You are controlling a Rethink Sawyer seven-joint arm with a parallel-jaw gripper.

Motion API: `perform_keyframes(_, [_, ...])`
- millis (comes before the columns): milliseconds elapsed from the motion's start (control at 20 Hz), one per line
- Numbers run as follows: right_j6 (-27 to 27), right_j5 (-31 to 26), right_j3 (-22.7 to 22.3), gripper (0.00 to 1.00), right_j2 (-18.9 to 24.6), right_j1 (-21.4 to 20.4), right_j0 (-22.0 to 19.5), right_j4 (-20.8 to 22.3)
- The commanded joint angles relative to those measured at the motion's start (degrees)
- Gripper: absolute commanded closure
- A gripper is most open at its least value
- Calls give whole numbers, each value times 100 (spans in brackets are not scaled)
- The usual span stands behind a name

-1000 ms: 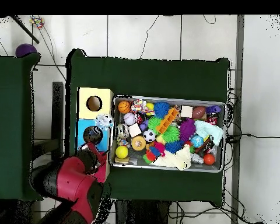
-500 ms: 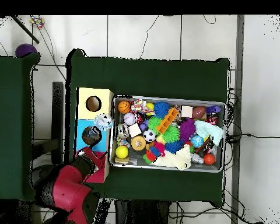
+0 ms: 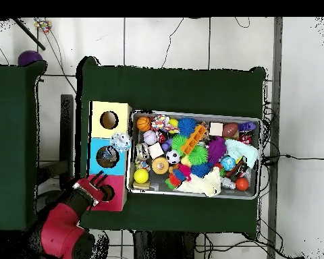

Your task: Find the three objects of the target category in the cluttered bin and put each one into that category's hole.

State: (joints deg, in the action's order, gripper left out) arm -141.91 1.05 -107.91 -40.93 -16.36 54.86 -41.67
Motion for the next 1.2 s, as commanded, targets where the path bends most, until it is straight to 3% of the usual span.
perform_keyframes(50, [-1230,55,-331,100,1267,366,150,-36])
perform_keyframes(250, [-1286,998,-953,100,1708,-92,-406,567])
perform_keyframes(350, [-1642,2012,-1379,100,1972,-335,-956,1322])
perform_keyframes(450, [-2107,3160,-1657,100,1848,-197,-1299,2084])
perform_keyframes(550, [-1488,3430,-1758,100,1630,41,-1621,2763])
perform_keyframes(600, [-956,3139,-1786,100,1506,95,-1713,2940])
perform_keyframes(700, [-512,2706,-1908,100,1000,297,-1337,2524])
perform_keyframes(750, [-505,2580,-2057,100,963,237,-1428,2518])
perform_keyframes(800, [-622,2716,-2214,100,1153,74,-1862,2937])
perform_keyframes(900, [-973,3594,-2429,100,1217,102,-2358,3623])
perform_keyframes(1050, [-1463,5012,-2641,100,963,451,-2714,4240])
perform_keyframes(1200, [-1566,5785,-2842,100,901,817,-2934,4740])
